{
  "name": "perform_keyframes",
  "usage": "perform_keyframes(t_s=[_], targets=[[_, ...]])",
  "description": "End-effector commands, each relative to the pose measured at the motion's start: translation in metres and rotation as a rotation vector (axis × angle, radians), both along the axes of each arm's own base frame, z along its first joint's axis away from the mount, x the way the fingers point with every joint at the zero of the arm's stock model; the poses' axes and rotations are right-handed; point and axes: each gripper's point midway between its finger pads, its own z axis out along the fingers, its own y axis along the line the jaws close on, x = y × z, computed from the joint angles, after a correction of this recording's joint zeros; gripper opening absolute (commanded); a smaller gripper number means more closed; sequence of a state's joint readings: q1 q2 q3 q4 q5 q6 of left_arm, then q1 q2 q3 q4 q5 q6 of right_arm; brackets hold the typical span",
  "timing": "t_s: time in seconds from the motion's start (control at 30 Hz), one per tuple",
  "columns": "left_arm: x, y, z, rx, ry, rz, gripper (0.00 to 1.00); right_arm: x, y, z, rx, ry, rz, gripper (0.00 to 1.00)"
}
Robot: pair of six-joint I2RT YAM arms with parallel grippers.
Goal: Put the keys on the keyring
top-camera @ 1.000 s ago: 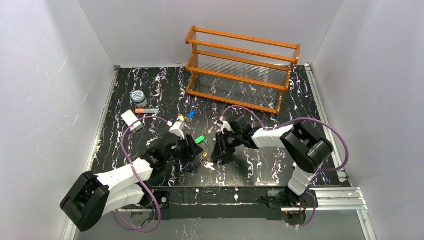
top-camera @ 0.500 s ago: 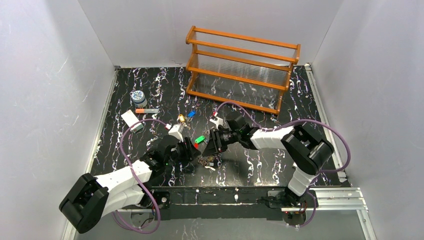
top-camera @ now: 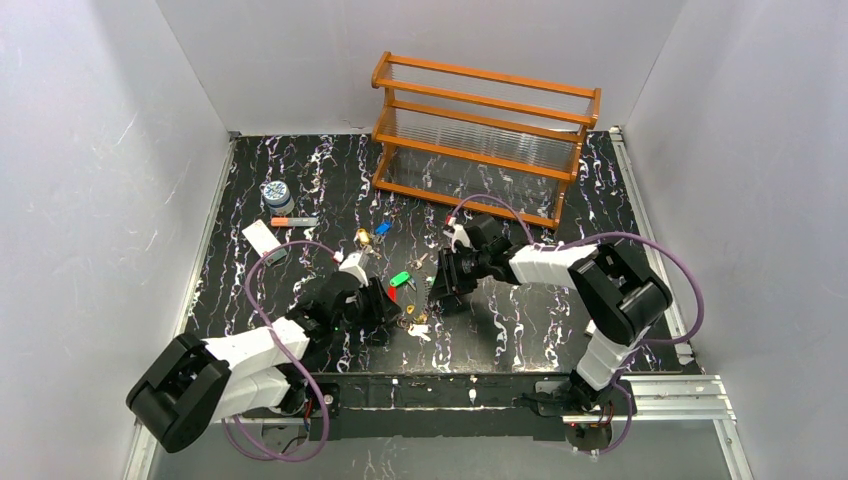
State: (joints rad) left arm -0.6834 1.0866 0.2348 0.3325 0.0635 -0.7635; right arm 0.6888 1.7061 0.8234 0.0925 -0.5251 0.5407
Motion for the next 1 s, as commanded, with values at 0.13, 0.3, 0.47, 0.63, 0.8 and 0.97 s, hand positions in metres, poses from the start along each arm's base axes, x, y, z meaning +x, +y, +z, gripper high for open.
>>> perform_keyframes(t_s=[0.13,0.3,0.47,0.63,0.8,0.97], targets=[[-0.001,-0.001,-0.014,0.018,0.016,-0.014,0.33,-0.016,0.005,-0.02,-0.022,0.053,0.073,0.42],[0.007,0.003,-0.017,0.073,0.001,-0.002,0.21,-0.04,0.021,-0.024,0.029,0.108,0.132,0.26],[0.02,0.036,-0.024,0.276,0.015,0.113,0.07,-0.049,0.023,-0.013,0.078,0.103,0.144,0.18],[0.028,0.043,-0.012,0.331,-0.028,0.114,0.13,-0.042,0.015,0.004,0.07,0.003,0.119,0.31],[0.026,0.037,-0.003,0.309,-0.051,0.068,0.26,-0.011,-0.002,0.027,0.059,-0.116,0.014,0.44],[0.019,0.023,0.006,0.206,-0.073,0.026,0.32,0.034,-0.034,0.032,0.052,-0.141,-0.08,0.48]])
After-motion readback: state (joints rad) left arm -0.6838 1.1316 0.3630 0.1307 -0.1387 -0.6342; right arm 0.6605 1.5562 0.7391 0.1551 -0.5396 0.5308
